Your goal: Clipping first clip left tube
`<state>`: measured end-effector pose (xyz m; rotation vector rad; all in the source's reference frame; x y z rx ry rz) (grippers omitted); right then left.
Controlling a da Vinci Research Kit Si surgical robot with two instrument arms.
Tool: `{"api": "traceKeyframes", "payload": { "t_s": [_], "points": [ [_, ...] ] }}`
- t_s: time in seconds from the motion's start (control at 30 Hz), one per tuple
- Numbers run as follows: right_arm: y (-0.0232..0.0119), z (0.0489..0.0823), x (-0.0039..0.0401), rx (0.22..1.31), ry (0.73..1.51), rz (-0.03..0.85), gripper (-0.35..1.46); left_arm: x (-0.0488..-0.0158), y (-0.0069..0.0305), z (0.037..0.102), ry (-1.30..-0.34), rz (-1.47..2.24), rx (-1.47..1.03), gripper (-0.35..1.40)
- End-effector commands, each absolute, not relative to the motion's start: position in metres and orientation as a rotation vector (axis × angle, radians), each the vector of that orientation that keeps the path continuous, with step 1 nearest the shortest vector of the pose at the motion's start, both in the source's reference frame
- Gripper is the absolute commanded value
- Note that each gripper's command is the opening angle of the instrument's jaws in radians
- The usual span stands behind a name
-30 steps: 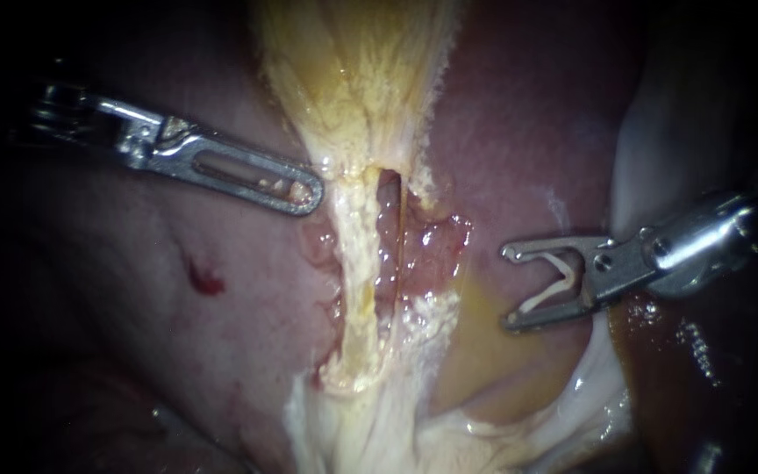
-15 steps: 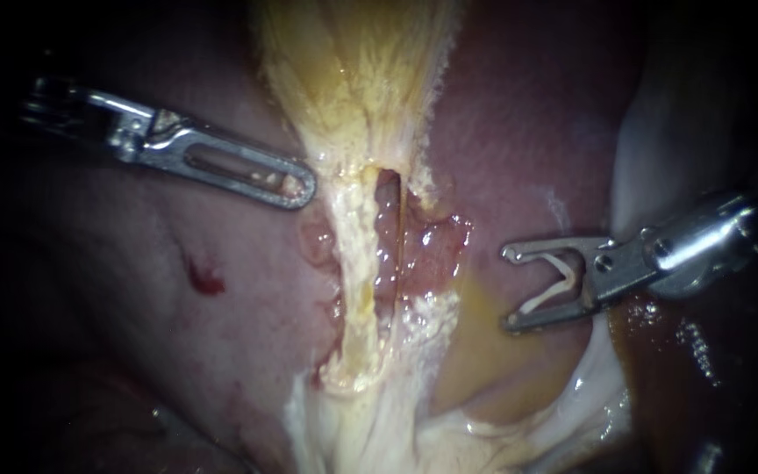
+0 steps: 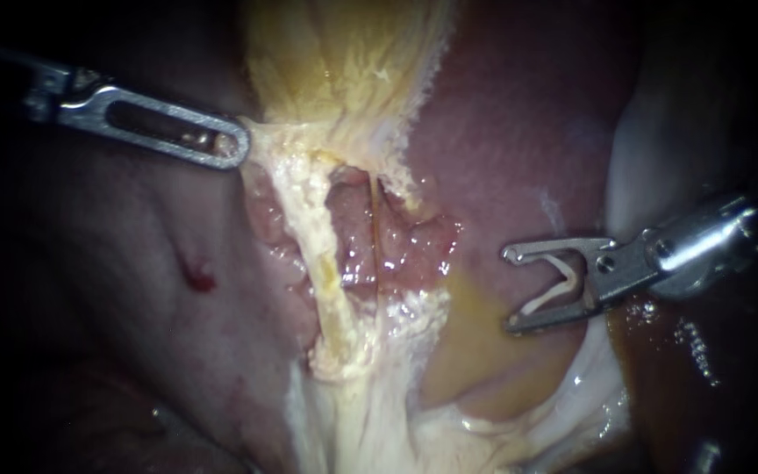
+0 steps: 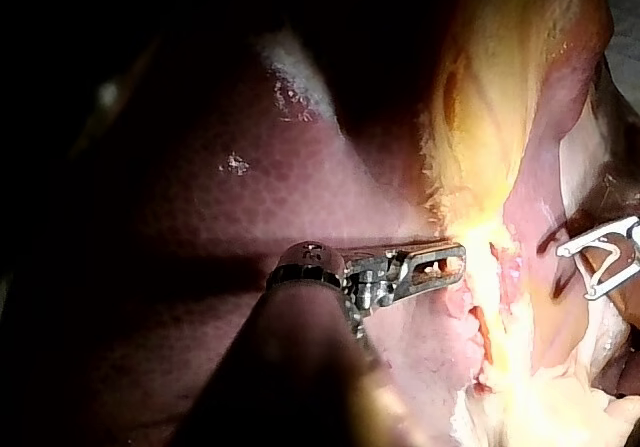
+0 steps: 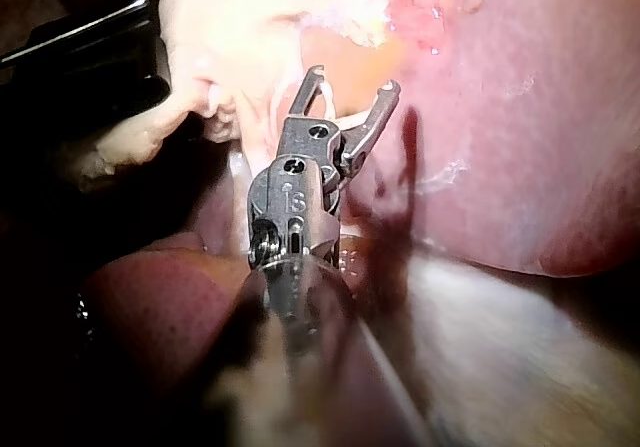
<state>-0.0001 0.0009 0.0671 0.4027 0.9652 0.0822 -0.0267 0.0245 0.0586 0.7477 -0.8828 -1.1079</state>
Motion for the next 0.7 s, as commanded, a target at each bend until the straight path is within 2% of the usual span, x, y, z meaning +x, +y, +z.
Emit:
{"api": "traceKeyframes", "payload": {
  "t_s": [0.03, 0.3, 0.7],
  "points": [
    [0.0009, 0.0671, -0.0001, 0.403, 0.965, 0.083, 0.48, -0.0269, 0.0245, 0.0587, -0.883, -1.109, 0.747, -0.35],
    [0.0010, 0.0666, 0.0004, 0.414, 1.010, 0.090, 0.48, -0.0273, 0.0243, 0.0589, -0.883, -1.111, 0.743, -0.35],
    [0.0004, 0.0653, 0.0043, 0.450, 1.117, 0.118, 0.50, -0.0279, 0.0242, 0.0592, -0.883, -1.116, 0.735, -0.35]
  ]
}}
